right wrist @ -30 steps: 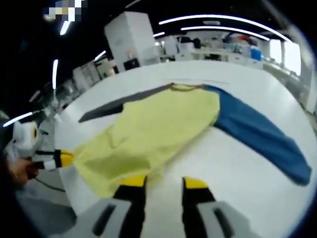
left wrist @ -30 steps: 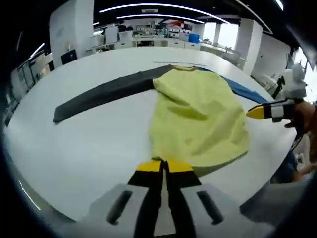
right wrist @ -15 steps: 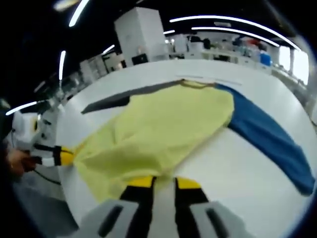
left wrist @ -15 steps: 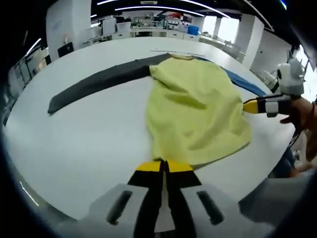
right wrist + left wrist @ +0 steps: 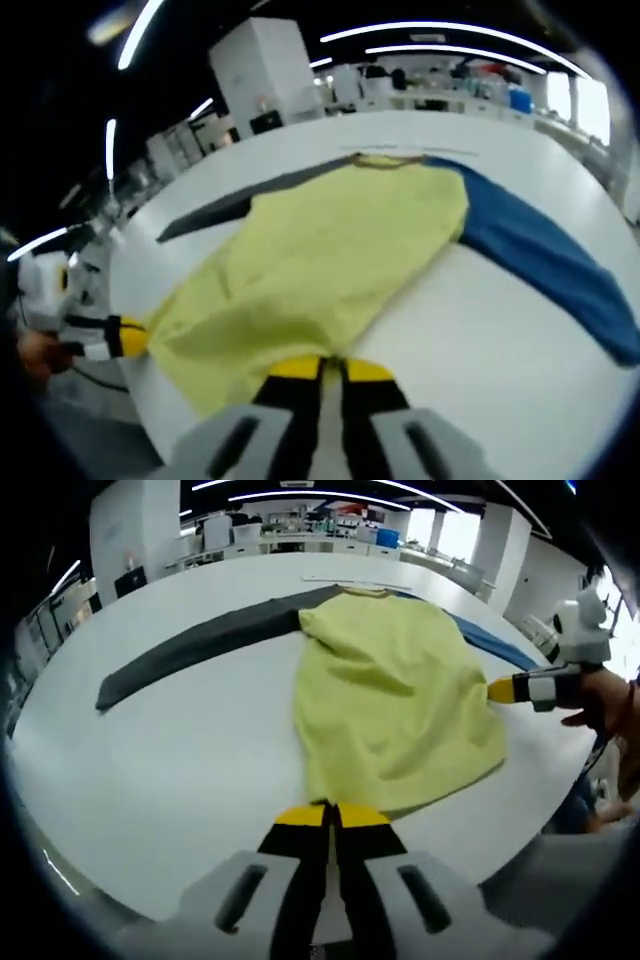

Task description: Fold the garment on the visible template until the final outline fits inside the template.

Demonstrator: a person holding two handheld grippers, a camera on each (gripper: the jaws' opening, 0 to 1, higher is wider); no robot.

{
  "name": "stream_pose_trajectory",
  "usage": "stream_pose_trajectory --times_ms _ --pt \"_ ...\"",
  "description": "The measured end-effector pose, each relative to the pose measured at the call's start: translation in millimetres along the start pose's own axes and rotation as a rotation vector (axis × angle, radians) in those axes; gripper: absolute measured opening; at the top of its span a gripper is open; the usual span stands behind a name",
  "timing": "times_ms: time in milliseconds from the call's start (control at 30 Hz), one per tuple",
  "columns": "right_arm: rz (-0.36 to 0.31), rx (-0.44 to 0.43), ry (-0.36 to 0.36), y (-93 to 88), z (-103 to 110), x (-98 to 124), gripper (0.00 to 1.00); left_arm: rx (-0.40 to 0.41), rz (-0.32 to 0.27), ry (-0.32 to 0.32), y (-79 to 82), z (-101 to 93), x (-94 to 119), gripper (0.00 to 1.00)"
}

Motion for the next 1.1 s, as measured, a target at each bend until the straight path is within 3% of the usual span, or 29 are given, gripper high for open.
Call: stream_pose_trajectory --times_ms 200,267,367,533,600,833,1100 --pt "-0.002 -0.046 0.007 0.5 0 3 0.00 -0.022 0.012 0.005 -1.3 -2.0 3 0.01" --pt "-0.007 -0.074 0.011 2.7 2 8 0.00 -0.046 0.000 0.007 1.6 -2.7 6 0.06" --pt "-0.016 -0.107 0.010 6.5 2 13 0.00 -0.079 -0.018 0.005 6.9 -3.4 7 0.23" --pt "-0.040 -0.114 0.016 17.1 6 24 0.00 -0.121 -0.078 -0.013 19.9 -4.0 10 0.37" --pt "-0.052 -0.104 0.032 23.7 10 28 0.00 -0.106 -0.122 -0.015 27.6 -3.7 13 0.41" --pt "-0.085 -0.046 0.075 50.1 21 30 0.00 -0.176 -0.127 -0.039 34.7 -0.2 15 0.58" --pt "-0.092 0.030 0.119 80.1 42 19 0.00 -0.250 -0.119 -0.058 36.5 2.8 19 0.66"
Point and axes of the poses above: the point that each gripper's makers call its tool centre point, and the gripper's own axes: x roughly backward along the fingers, z roughly to its left, y roughly out of its top, the point moved 5 cm from there along x, roughly backward along the fingers, and after that the axes turned 12 degrees about -y, right-handed, at the moved point
